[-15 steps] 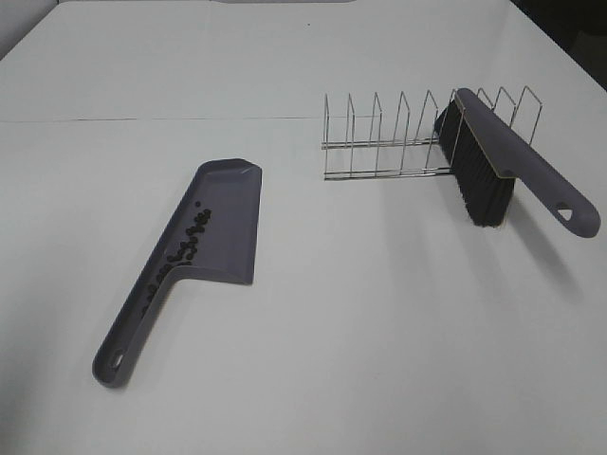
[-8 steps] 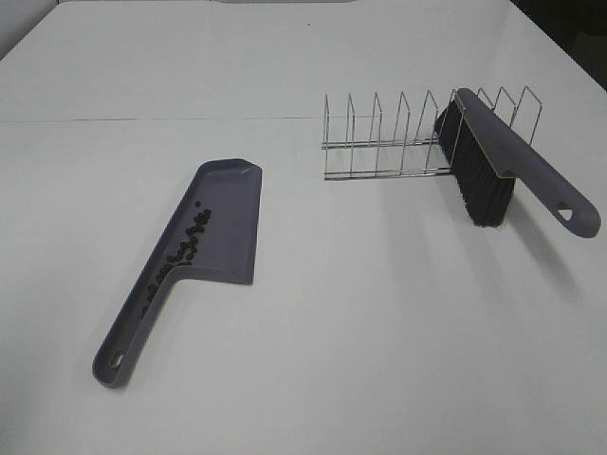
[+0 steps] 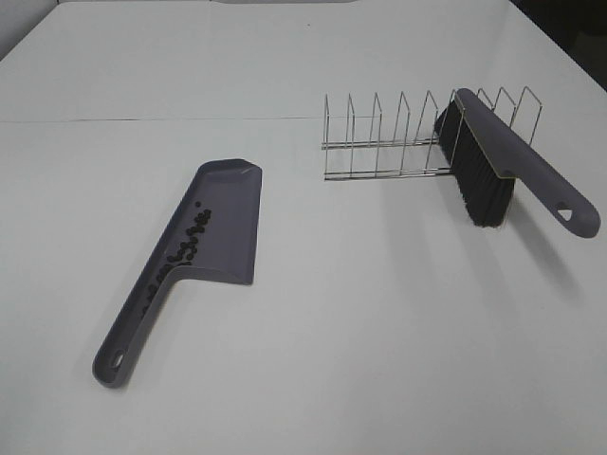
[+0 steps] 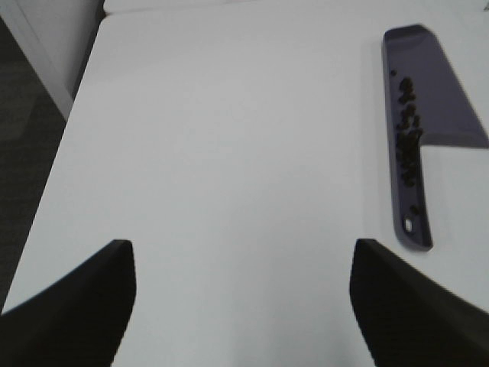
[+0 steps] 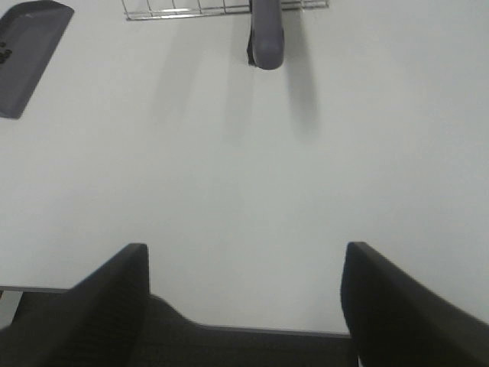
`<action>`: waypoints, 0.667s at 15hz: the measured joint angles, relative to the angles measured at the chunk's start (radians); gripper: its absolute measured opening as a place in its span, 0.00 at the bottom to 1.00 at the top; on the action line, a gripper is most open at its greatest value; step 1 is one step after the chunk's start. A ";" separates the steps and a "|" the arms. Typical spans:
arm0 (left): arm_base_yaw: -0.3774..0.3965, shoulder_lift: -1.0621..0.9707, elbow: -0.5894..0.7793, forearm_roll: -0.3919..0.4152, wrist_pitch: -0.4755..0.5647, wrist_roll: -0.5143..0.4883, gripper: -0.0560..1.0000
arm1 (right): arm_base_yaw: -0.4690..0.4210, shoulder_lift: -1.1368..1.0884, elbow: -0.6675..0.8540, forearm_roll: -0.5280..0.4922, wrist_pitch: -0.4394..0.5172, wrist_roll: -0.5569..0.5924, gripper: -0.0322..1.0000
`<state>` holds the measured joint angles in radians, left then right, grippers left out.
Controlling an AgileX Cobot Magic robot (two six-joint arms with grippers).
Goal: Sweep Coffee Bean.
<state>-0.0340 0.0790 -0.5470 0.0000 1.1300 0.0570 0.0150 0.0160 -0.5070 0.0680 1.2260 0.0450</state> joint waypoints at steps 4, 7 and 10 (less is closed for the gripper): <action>0.000 -0.082 0.028 -0.053 -0.043 0.001 0.71 | 0.000 -0.022 0.011 0.030 -0.006 -0.062 0.62; 0.000 -0.084 0.028 -0.053 -0.044 0.001 0.71 | 0.000 -0.022 0.032 0.030 -0.065 -0.076 0.62; 0.000 -0.084 0.028 -0.053 -0.046 0.001 0.71 | 0.000 -0.022 0.035 0.017 -0.084 -0.067 0.61</action>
<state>-0.0340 -0.0050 -0.5190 -0.0530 1.0840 0.0580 0.0150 -0.0060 -0.4720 0.0850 1.1420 -0.0220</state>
